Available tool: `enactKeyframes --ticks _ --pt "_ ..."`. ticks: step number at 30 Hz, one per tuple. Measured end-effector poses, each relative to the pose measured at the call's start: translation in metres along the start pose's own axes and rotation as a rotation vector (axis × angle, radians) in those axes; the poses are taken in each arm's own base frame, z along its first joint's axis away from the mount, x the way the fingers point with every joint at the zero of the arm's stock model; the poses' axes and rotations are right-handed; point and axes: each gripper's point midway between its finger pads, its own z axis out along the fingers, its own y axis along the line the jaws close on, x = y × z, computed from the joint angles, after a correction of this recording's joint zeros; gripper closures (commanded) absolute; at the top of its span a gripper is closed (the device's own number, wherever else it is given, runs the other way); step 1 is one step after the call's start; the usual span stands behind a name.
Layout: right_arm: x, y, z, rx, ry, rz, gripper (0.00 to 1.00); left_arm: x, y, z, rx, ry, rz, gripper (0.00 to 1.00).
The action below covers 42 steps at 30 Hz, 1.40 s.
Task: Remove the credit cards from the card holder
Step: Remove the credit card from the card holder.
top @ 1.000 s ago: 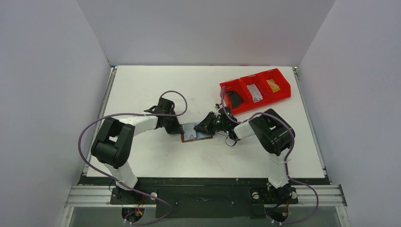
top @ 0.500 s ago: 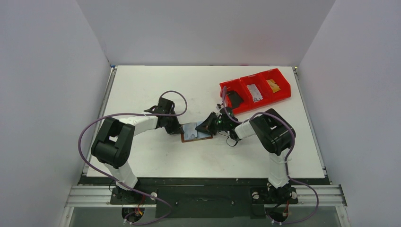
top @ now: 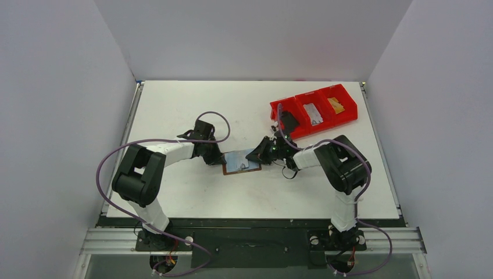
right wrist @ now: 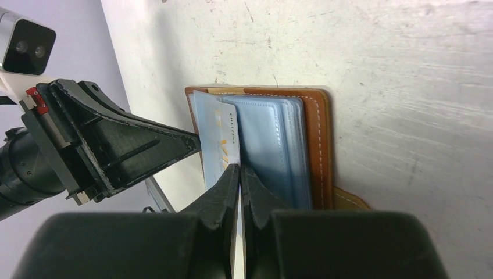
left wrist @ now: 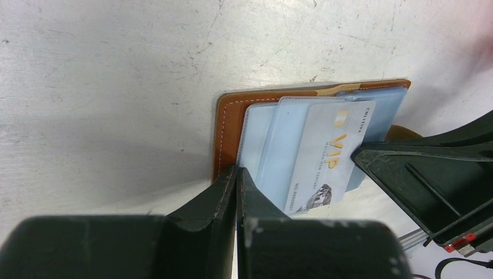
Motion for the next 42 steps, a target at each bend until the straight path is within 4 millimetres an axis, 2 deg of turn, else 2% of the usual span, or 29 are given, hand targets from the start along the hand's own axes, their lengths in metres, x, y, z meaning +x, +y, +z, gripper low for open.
enactKeyframes --ticks 19,27,31,35,39,42 --pt "-0.005 -0.010 -0.019 0.089 -0.016 -0.066 1.00 0.000 0.000 -0.001 -0.001 0.001 0.002 1.00" --pt "-0.005 -0.007 -0.027 0.105 -0.014 -0.081 1.00 -0.003 0.002 -0.003 -0.025 -0.003 0.025 1.00" --pt "-0.006 -0.004 -0.028 0.108 -0.012 -0.086 1.00 -0.004 0.005 -0.005 -0.043 -0.003 0.040 0.87" --pt "-0.008 0.000 -0.029 0.102 -0.014 -0.088 1.00 -0.005 0.004 -0.011 -0.047 -0.002 0.057 0.69" --pt "-0.007 0.003 -0.029 0.094 -0.005 -0.082 1.00 -0.009 -0.006 -0.023 -0.014 -0.018 0.078 0.64" --pt "-0.006 0.010 -0.029 0.073 0.007 -0.071 1.00 -0.015 -0.023 -0.037 0.048 -0.036 0.088 0.62"
